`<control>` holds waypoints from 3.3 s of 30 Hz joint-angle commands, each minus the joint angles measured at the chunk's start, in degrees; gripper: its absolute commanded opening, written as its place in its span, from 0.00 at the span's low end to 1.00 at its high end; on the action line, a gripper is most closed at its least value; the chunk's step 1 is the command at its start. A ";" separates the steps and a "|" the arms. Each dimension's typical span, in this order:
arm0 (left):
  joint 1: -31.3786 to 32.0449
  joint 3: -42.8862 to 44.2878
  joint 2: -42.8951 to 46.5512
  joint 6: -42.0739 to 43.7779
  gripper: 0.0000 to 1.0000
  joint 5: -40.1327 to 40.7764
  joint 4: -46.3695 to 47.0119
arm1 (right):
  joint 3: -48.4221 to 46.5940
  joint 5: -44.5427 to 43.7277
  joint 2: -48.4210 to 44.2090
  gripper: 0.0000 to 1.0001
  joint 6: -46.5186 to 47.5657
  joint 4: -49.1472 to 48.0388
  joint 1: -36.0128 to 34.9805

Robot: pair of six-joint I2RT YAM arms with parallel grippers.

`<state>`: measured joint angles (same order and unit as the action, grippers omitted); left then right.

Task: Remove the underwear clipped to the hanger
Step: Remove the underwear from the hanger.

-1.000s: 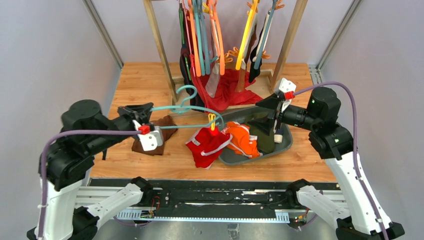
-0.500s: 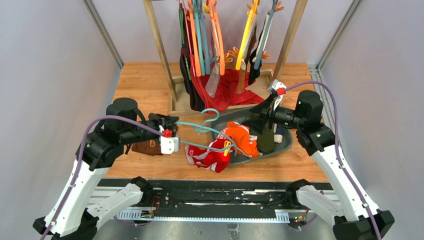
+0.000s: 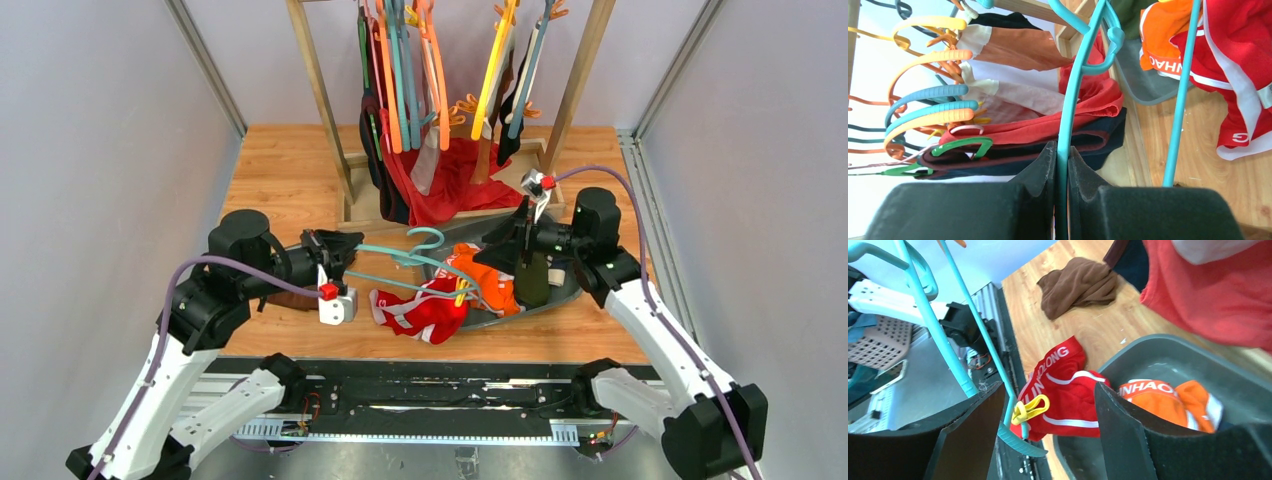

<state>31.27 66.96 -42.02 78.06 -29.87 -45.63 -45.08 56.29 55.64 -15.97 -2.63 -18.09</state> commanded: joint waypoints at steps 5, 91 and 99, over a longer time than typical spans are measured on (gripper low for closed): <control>-0.04 -4.54 4.22 4.47 0.00 -3.54 6.22 | 1.10 12.70 5.54 0.65 -4.93 -2.22 0.66; -0.24 -11.27 7.08 5.43 0.00 -2.64 9.87 | -10.02 12.95 13.12 0.70 29.64 28.22 -8.12; -0.24 -12.30 7.15 4.40 0.00 -2.20 10.55 | -15.18 11.70 9.94 0.73 30.83 31.07 -3.97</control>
<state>31.24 55.42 -35.44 83.48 -32.82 -38.61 -57.32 68.88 68.23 12.99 25.67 -24.14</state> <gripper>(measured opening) 0.126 0.722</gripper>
